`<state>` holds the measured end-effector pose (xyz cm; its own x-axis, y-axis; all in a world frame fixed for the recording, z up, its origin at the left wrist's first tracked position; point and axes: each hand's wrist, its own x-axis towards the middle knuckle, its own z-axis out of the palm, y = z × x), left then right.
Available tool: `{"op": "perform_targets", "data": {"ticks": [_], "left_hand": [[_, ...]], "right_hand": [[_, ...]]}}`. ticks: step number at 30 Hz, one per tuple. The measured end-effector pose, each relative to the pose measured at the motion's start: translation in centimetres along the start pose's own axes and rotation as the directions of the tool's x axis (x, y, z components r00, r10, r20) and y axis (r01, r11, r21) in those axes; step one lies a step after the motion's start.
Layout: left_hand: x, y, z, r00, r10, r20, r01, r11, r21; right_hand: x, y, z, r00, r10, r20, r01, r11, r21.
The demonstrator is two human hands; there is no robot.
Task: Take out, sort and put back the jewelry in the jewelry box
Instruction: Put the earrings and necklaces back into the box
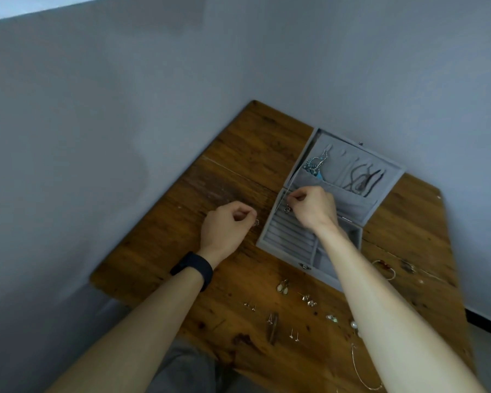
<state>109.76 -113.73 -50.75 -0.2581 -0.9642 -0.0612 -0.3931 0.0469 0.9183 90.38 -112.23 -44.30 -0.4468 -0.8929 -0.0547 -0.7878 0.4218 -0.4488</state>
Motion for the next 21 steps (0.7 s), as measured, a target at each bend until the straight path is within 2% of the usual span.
{"op": "perform_targets", "data": {"ticks": [8, 11, 21], "left_hand": [[0.0, 0.0, 0.0, 1.0, 0.004, -0.003, -0.004, 1.0, 0.008], [-0.1, 0.1, -0.1, 1.0, 0.01, -0.007, -0.009, 1.0, 0.025], [-0.3, 0.2, 0.0, 1.0, 0.014, -0.026, -0.013, 0.999, 0.037]], "right_hand": [[1.1, -0.5, 0.4, 0.995, 0.102, -0.006, -0.102, 0.988, -0.114], [1.3, -0.4, 0.2, 0.996, 0.088, -0.002, -0.088, 0.986, -0.14], [1.3, 0.5, 0.8, 0.997, 0.055, -0.057, -0.06, 0.995, -0.078]]}}
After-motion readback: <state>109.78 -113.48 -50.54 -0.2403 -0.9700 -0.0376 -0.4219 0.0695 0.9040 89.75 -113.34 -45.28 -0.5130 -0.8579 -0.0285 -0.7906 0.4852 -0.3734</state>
